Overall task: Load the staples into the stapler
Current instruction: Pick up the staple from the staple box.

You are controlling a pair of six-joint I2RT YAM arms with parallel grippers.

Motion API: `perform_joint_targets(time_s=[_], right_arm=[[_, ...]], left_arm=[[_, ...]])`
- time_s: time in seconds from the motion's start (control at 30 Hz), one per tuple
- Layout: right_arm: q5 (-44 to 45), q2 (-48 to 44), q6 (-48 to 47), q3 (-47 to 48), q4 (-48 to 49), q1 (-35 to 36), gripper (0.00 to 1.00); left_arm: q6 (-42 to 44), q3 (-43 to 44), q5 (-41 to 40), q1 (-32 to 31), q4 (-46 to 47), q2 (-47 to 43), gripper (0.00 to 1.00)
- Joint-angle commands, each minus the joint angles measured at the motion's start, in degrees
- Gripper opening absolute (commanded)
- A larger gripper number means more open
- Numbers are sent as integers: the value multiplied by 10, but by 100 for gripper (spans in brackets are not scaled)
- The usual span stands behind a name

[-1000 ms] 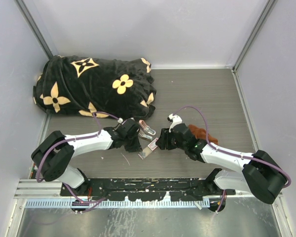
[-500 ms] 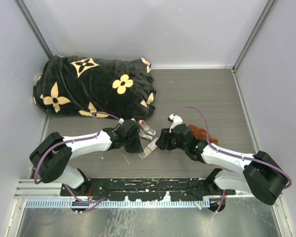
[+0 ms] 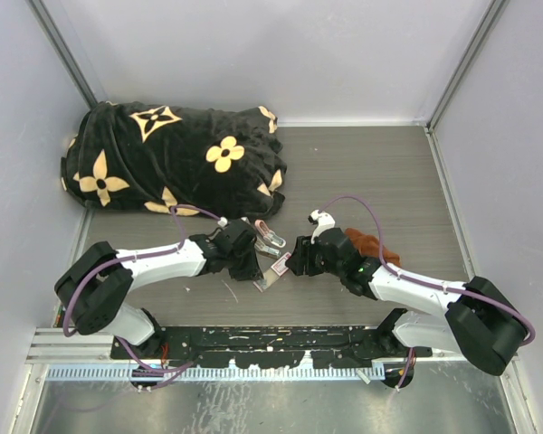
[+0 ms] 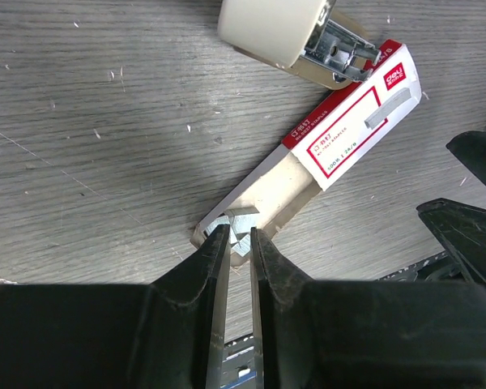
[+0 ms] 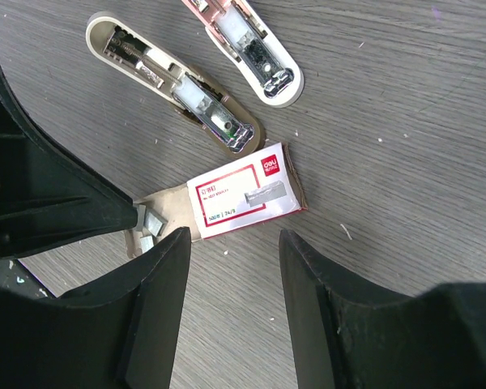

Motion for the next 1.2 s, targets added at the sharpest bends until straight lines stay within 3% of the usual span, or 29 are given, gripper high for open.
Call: perform_joint_targets(time_s=[0.0,0.57,1.03,1.17], right_arm=[[0,-10,8,2,26,-1,54],[0,-6,7,0,27,-1,54],[1,-7,3,4,26,-1,54],[1,-7,2,3,25,-1,54]], left_arm=[[-4,16,6,-2,2,6,17],[0,22,6,-2,0,25,17],[2,26,10,-2,4,29,1],[2,24,12,-2,8,20,0]])
